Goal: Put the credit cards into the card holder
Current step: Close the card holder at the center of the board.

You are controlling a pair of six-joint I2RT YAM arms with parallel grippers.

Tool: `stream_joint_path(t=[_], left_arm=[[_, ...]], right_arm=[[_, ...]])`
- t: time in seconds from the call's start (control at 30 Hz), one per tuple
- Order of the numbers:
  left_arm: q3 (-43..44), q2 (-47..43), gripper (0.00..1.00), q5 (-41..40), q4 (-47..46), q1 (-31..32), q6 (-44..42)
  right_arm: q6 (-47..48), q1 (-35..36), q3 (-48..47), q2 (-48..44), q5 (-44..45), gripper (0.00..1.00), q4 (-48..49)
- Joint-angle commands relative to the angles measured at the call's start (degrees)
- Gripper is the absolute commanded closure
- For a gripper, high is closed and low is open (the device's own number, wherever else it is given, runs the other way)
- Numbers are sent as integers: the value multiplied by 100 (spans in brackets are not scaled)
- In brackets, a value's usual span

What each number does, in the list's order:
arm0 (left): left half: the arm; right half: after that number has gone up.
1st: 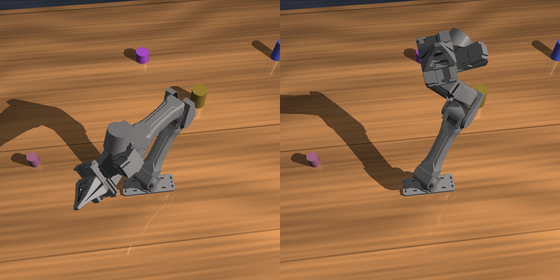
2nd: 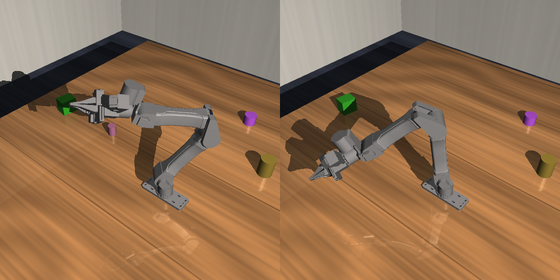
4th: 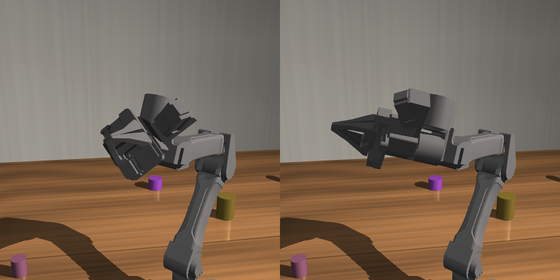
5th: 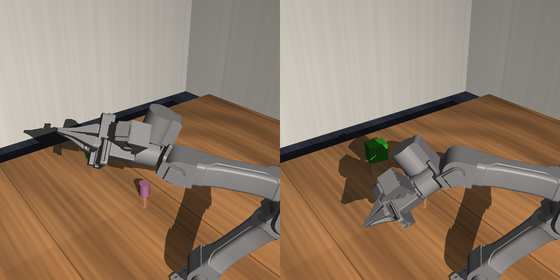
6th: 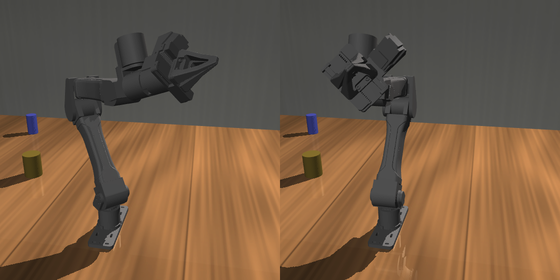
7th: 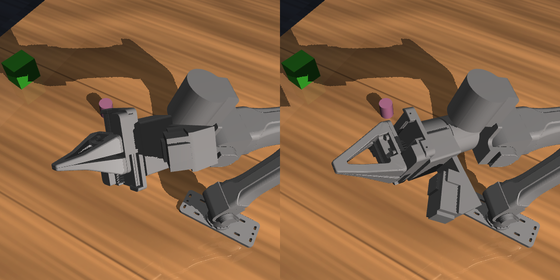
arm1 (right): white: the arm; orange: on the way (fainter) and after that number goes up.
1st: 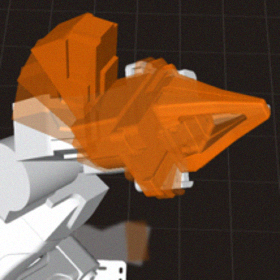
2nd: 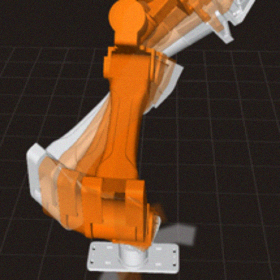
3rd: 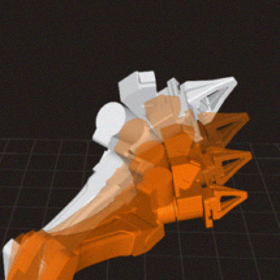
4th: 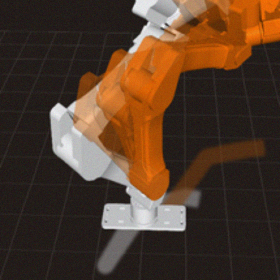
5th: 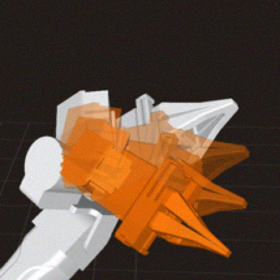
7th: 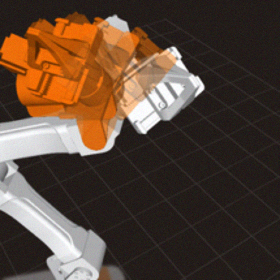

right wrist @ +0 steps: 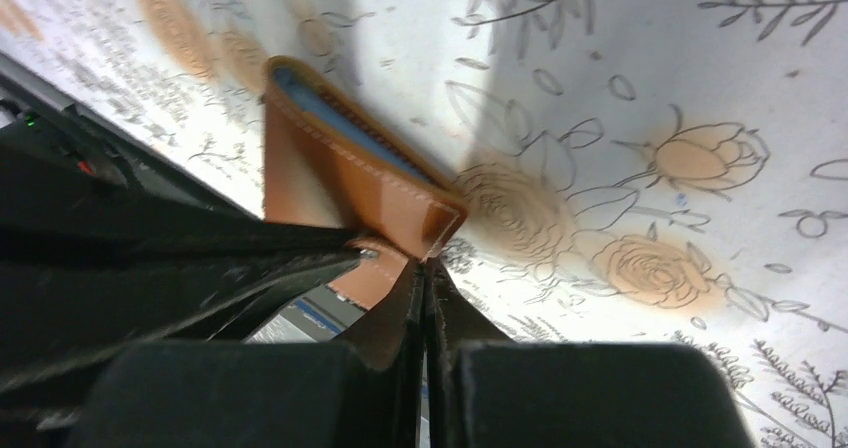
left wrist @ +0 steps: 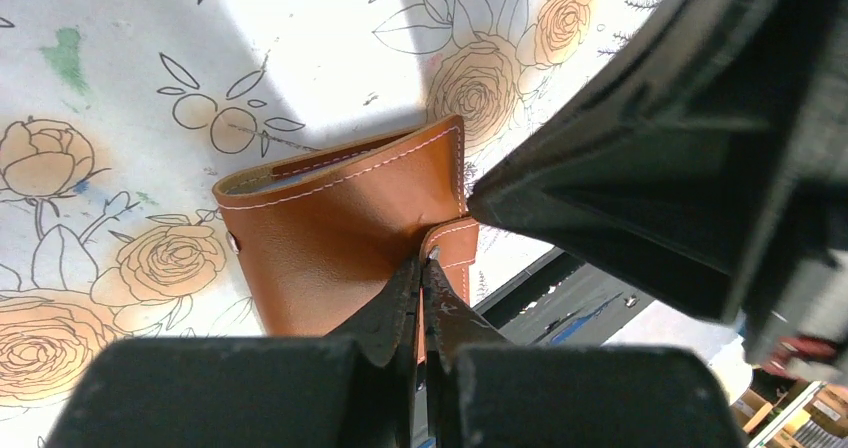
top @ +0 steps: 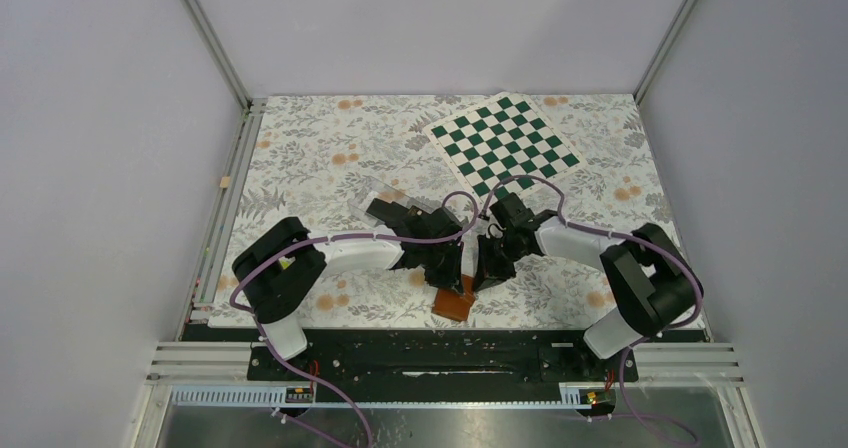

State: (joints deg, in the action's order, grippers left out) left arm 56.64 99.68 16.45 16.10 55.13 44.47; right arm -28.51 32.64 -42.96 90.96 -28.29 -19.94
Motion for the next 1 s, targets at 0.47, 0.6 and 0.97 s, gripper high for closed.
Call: stream_joint_path(t=[0.47,0.6,0.97], left_arm=[[101,-192,100,-434,509,-6,62],[101,-206,100,-447,508,-11,62],[-27,-674,73,-423,352,-24,84]], right_arm=[[-275,534,-17,-39,-283,100,609],[-237,636,-79,121,-104,100,512],[-233,726,-137,340,72,100,449]])
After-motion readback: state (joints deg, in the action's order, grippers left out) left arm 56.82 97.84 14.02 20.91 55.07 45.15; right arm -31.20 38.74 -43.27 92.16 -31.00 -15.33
